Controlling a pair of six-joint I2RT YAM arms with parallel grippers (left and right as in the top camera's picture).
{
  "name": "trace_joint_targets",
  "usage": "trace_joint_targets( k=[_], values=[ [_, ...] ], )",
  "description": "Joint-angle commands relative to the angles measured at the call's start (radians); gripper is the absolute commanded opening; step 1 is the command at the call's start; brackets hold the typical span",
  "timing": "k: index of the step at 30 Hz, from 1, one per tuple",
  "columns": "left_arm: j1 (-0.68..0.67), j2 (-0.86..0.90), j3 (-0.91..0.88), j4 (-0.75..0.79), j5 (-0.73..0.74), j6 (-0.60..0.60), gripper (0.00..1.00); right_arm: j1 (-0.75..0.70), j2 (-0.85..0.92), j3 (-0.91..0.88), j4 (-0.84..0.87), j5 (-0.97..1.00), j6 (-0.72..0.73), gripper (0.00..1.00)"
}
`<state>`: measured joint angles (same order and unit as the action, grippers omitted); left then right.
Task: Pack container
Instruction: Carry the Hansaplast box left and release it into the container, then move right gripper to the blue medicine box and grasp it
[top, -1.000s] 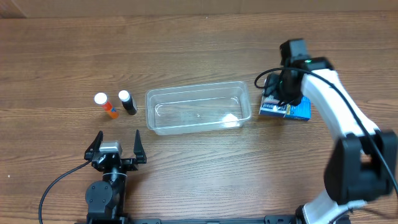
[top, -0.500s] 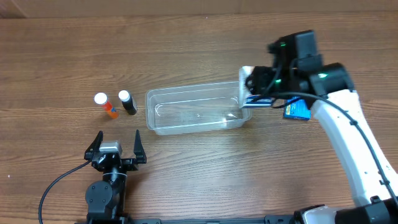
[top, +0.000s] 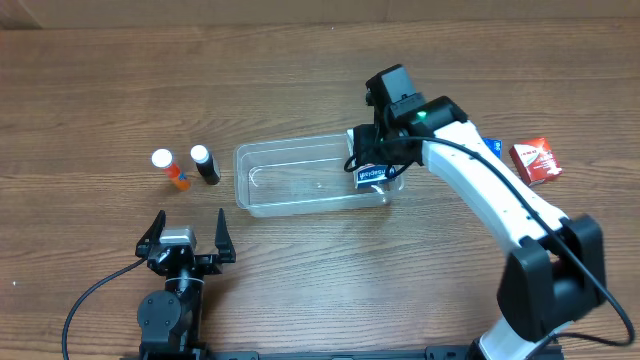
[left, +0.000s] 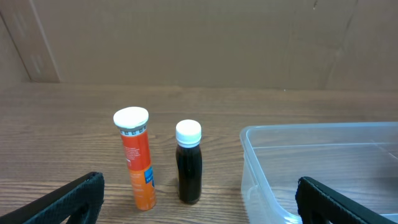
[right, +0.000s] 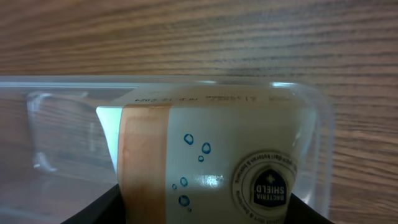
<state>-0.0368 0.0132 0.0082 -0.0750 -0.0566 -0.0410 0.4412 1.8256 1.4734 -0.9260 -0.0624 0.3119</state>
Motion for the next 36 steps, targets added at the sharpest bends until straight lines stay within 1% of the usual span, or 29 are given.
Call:
trace_joint_targets(
  k=[1,6,9,10,17,23,24,26,29,31,33,36],
  values=[
    [0.004,-0.008,-0.003,0.004,0.001,0.016,1.00,0.002,0.018,-0.002,0.008,0.024,0.010,0.58],
    [0.004,-0.008,-0.003,0.004,0.001,0.016,1.00,0.002,0.023,-0.053,0.033,0.024,0.010,0.59],
    [0.004,-0.008,-0.003,0.004,0.001,0.016,1.00,0.002,0.023,-0.076,0.055,0.028,0.005,0.75],
    [0.004,-0.008,-0.003,0.004,0.001,0.016,1.00,0.002,0.023,-0.074,0.059,0.040,0.006,0.77],
    [0.004,-0.008,-0.003,0.004,0.001,0.016,1.00,0.002,-0.011,-0.032,0.024,0.047,0.001,0.77],
    [0.004,-0.008,-0.003,0.004,0.001,0.016,1.00,-0.020,-0.207,-0.002,-0.023,0.063,-0.004,0.78],
    [0.004,-0.008,-0.003,0.004,0.001,0.016,1.00,-0.042,-0.260,-0.002,-0.032,0.069,0.006,0.79],
    [0.004,-0.008,-0.003,0.004,0.002,0.016,1.00,-0.095,-0.333,-0.002,-0.051,0.093,0.013,0.85],
    [0.004,-0.008,-0.003,0.004,0.001,0.016,1.00,-0.215,-0.382,-0.002,-0.087,0.122,0.036,0.88],
    [0.004,-0.008,-0.003,0.004,0.002,0.016,1.00,-0.310,-0.357,-0.014,-0.098,0.113,0.025,1.00],
    [0.004,-0.008,-0.003,0.004,0.001,0.016,1.00,-0.369,-0.302,-0.033,-0.089,0.113,0.024,1.00],
    [0.004,-0.008,-0.003,0.004,0.002,0.016,1.00,-0.431,-0.161,-0.041,-0.074,0.114,0.000,1.00]
  ],
)
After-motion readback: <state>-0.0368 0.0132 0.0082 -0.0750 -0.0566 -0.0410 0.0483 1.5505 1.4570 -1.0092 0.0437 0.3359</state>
